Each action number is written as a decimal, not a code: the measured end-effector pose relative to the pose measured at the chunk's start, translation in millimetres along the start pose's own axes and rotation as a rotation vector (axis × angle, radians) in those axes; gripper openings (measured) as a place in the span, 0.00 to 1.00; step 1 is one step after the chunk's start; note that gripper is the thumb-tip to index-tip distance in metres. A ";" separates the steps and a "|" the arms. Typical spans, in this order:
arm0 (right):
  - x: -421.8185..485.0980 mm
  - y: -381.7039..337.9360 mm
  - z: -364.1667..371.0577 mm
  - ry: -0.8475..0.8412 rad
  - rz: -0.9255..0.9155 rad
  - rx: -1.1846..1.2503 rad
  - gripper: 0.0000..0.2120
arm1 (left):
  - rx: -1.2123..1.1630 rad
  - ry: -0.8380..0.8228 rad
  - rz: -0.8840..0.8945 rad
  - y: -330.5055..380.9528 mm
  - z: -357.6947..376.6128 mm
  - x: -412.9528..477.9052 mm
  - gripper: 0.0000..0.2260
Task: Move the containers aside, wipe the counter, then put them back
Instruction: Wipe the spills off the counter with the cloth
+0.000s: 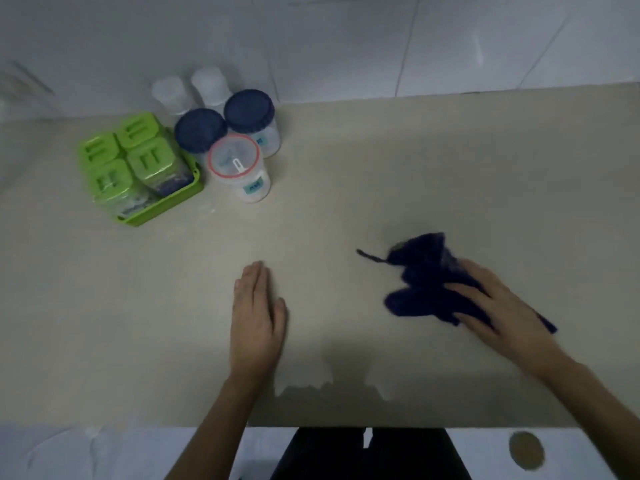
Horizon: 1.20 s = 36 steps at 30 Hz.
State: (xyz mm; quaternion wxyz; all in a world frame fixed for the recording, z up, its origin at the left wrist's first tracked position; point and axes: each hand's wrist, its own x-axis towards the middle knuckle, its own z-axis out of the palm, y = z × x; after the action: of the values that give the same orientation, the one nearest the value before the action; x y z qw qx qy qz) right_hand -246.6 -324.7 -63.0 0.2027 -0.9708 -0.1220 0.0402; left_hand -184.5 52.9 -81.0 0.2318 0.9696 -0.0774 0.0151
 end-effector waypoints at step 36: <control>97.7 -92.1 68.5 0.100 0.077 -0.053 0.22 | 0.018 0.011 -0.049 0.1 1.1 -1.4 0.26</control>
State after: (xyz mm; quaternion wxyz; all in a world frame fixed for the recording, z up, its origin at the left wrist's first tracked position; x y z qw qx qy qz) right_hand -181.2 -191.9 -91.3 0.1808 -0.9806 -0.0751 -0.0038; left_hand -185.9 52.5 -82.0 0.2239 0.9731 -0.0523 0.0157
